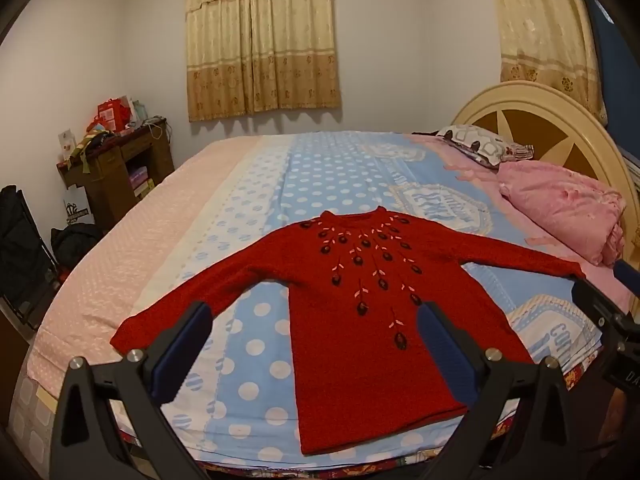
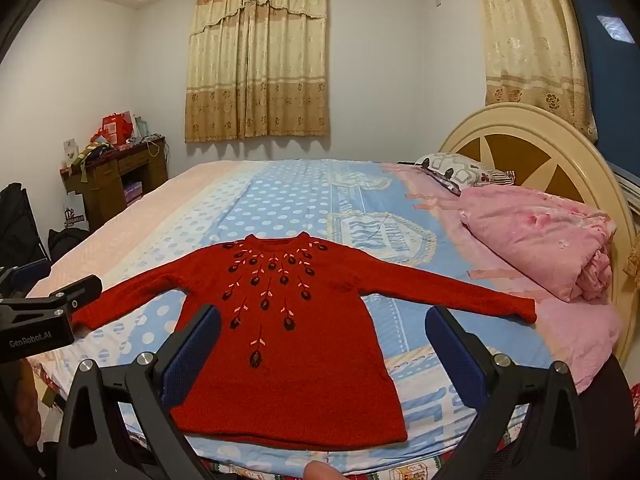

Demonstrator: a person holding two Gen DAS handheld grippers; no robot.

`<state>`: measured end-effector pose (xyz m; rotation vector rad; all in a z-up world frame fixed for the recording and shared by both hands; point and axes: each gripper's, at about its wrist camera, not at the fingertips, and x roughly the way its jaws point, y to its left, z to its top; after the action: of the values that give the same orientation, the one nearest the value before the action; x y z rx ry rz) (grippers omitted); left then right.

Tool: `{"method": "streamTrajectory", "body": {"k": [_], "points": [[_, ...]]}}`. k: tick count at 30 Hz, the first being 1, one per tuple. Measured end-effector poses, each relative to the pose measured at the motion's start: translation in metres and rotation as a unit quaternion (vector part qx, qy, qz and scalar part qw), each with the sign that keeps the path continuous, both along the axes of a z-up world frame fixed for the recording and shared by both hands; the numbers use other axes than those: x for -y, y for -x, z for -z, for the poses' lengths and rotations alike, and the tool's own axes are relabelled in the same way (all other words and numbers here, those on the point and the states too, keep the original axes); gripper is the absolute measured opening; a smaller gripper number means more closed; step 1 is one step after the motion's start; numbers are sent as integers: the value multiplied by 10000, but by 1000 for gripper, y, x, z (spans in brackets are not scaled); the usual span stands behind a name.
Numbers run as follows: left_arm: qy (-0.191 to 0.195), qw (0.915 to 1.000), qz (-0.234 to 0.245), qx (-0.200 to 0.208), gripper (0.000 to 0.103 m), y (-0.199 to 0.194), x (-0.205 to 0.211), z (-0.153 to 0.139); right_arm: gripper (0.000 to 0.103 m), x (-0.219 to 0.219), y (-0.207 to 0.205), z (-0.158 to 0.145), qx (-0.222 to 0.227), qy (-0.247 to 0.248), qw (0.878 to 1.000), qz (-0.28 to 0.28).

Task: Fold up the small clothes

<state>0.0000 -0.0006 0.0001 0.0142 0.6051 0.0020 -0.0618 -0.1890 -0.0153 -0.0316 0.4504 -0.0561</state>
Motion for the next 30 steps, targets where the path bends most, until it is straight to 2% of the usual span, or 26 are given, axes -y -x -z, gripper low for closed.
{"method": "streamTrajectory", "body": {"k": [30], "points": [[-34, 10000, -35, 22, 103, -3, -3, 2, 102, -3, -3, 6, -68, -22, 10000, -20]]}}
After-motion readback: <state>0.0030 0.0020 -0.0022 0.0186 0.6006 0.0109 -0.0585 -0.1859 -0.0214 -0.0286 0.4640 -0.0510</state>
